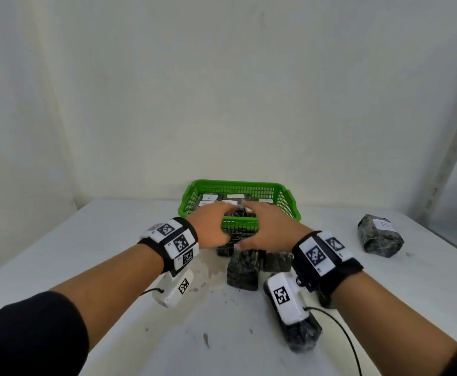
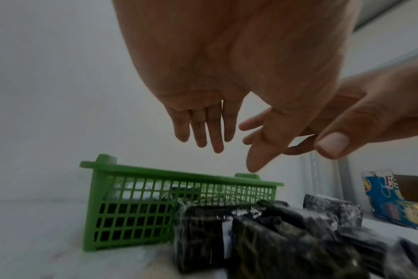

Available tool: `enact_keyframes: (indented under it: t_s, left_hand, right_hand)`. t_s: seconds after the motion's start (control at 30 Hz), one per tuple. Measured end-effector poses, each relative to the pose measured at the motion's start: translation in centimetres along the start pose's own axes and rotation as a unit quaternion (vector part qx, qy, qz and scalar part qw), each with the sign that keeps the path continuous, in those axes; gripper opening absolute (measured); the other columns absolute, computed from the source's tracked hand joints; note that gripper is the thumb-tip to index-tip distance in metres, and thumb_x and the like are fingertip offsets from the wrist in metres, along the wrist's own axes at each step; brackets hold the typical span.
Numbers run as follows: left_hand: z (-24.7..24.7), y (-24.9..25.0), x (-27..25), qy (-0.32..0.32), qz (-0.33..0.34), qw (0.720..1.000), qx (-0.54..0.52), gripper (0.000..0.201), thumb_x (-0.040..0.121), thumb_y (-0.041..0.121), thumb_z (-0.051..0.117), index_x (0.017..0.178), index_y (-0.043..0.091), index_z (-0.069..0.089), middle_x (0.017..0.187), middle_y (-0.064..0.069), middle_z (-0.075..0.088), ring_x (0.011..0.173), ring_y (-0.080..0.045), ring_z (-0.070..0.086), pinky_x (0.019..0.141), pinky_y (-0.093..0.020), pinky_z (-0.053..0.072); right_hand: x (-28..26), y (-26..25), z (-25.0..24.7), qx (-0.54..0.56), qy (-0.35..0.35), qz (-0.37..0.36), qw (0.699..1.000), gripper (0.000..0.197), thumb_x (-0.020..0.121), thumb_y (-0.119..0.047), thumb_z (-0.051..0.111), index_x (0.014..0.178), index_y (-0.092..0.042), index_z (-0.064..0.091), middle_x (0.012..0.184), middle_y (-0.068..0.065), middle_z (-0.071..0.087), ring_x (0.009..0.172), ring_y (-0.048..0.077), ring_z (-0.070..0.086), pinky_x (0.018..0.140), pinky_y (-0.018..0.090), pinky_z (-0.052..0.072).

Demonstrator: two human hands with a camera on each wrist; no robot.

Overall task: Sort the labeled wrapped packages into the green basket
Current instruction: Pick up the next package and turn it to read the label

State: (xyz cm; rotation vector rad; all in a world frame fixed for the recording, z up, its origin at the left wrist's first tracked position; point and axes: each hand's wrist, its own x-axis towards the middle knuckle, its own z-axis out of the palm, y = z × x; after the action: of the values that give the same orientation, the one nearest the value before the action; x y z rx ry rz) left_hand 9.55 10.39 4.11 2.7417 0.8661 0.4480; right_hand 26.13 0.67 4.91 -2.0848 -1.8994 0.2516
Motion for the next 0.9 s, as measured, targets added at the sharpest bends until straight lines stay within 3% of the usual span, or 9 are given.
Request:
enact_keyframes:
  t_s: [0.13,0.23,0.4,0.57,0.7,0.83,0.9]
  left_hand:
    - [1.5,0.4,-1.7,-0.052,0.028,0.998,-0.012,0.085,0.064,0.037,0.074,0.143,0.02,0.046,0.134,-0.001,0.056,0.121,-0.017,0.055,0.103,-0.033,0.045]
    - [2.6,0.7,-2.2,-0.077,0.044,0.996,-0.02,0.078,0.064,0.03,0.082,0.136,0.024,0.052,0.123,0.001,0.06,0.111,-0.016,0.057,0.097,-0.03,0.046]
    - [4.2,0.6,-2.1,-0.131,0.016,0.991,0.015,0.089,0.06,0.024,0.086,0.141,0.023,0.047,0.128,0.0,0.053,0.116,-0.019,0.055,0.1,-0.033,0.047]
    - [5.2,0.2,-1.4,-0.118,-0.002,0.993,0.014,0.095,0.062,0.025,0.088,0.146,0.019,0.043,0.127,0.001,0.042,0.114,-0.02,0.053,0.1,-0.027,0.046]
    - [6.1,-0.1,-1.2,-0.114,-0.006,0.993,0.001,0.094,0.059,0.027,0.091,0.143,0.018,0.049,0.127,0.002,0.035,0.114,-0.02,0.051,0.102,-0.031,0.046]
    - [6.4,-0.4,-1.3,-0.096,-0.003,0.995,-0.009,0.086,0.059,0.03,0.091,0.136,0.017,0.054,0.134,0.002,0.039,0.117,-0.019,0.052,0.101,-0.026,0.044]
    - [6.1,-0.5,-1.3,-0.084,-0.008,0.996,-0.028,0.083,0.059,0.034,0.09,0.133,0.021,0.056,0.127,0.003,0.046,0.113,-0.018,0.054,0.098,-0.025,0.045]
  right_hand:
    - [-2.1,0.1,2.1,-0.01,-0.029,0.014,0.999,0.12,0.074,-0.051,0.087,0.166,-0.024,0.015,0.17,0.001,0.024,0.156,0.025,0.019,0.125,0.051,0.029]
    - [-2.8,0.3,3.4,-0.027,-0.052,0.036,0.998,0.119,0.075,-0.049,0.087,0.166,-0.023,0.016,0.168,0.002,0.027,0.154,0.026,0.023,0.125,0.047,0.03]
    - [-2.6,0.6,4.4,-0.071,-0.083,0.068,0.992,0.098,0.072,-0.048,0.088,0.154,-0.023,0.041,0.147,0.006,0.049,0.137,0.028,0.044,0.113,0.044,0.044]
    - [-2.1,0.4,4.8,-0.114,-0.094,0.075,0.986,0.087,0.078,-0.045,0.085,0.152,-0.022,0.045,0.138,0.006,0.057,0.133,0.031,0.041,0.107,0.044,0.045]
    - [-1.8,0.4,5.2,-0.156,-0.079,0.071,0.982,0.075,0.078,-0.049,0.081,0.143,-0.022,0.054,0.131,0.005,0.065,0.132,0.032,0.041,0.102,0.042,0.048]
    - [-1.8,0.5,4.9,-0.142,-0.065,0.059,0.986,0.065,0.078,-0.047,0.079,0.136,-0.024,0.062,0.123,0.003,0.069,0.127,0.031,0.043,0.098,0.041,0.049]
    - [-1.9,0.6,4.3,-0.103,-0.061,0.054,0.991,0.06,0.076,-0.044,0.078,0.133,-0.027,0.067,0.119,0.001,0.069,0.123,0.029,0.047,0.098,0.041,0.05]
